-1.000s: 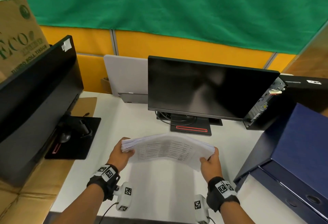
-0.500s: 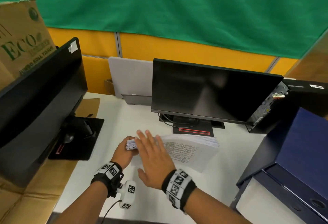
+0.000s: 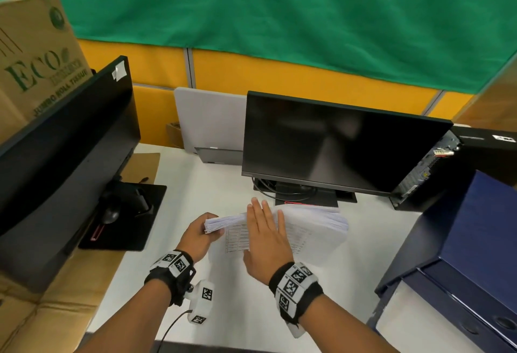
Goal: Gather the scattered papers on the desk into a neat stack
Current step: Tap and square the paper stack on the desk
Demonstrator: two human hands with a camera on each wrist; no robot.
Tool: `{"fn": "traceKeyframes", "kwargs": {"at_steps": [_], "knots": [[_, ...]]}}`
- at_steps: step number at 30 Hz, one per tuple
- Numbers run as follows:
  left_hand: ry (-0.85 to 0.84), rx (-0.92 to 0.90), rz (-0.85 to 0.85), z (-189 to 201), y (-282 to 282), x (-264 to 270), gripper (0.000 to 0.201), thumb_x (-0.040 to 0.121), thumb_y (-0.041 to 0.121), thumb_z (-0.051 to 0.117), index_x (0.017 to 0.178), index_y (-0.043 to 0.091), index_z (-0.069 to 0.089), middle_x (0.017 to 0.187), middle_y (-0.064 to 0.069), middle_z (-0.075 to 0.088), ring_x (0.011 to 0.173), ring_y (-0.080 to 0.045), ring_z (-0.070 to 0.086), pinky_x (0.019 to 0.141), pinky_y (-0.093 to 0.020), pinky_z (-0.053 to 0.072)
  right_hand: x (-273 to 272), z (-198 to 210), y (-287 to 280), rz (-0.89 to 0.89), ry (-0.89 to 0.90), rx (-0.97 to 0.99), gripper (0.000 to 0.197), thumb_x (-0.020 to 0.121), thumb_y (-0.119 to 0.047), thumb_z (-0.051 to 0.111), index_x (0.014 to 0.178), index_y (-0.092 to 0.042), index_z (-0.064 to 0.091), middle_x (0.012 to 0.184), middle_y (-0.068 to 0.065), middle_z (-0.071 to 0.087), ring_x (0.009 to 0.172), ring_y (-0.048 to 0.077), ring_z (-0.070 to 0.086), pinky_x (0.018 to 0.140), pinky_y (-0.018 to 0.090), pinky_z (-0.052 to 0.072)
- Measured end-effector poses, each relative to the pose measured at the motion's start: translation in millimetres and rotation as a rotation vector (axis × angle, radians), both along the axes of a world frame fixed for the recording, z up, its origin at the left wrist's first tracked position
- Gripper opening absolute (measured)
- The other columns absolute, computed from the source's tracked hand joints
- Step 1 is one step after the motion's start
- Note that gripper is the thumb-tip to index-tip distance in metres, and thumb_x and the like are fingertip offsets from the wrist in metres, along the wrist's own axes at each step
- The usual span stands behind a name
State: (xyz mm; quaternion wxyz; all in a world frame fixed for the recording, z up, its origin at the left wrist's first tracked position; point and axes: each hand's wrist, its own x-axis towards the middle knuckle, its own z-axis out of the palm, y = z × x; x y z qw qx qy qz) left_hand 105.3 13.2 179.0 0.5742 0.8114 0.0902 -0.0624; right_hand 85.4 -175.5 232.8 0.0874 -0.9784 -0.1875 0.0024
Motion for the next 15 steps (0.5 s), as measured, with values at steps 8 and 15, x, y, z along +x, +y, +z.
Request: {"fn": "traceKeyframes", "kwargs": {"at_steps": [8, 15], "knots": [[-0.083, 0.12, -0.088, 11.8, -4.6, 2.2, 0.011, 0.091, 0.015, 0.063, 0.092, 0.026, 0.06, 0.092, 0.002, 0.067, 0.093, -0.019, 0.063, 0.077, -0.027, 0.05, 16.3, 10.7, -31.7, -0.014, -0.032, -0.032, 0.083, 0.085, -0.026, 0.057, 0.151, -0.02, 0.007, 0.162, 0.003, 0.003, 0.15, 0.023, -0.001, 0.118, 0.048, -0.011], [-0.374, 0.319, -0.147, 81.6, -35.5, 14.5, 0.021, 0.087, 0.012, 0.063, 0.093, 0.03, 0.053, 0.089, 0.005, 0.065, 0.086, -0.02, 0.063, 0.075, -0.033, 0.054, 35.2, 59.8, -51.8, 0.012, -0.046, 0.105, 0.032, 0.085, -0.013, 0.05, 0.113, -0.027, 0.059, 0.1, 0.002, 0.071, 0.095, 0.027, 0.065, 0.088, 0.037, 0.051]]}}
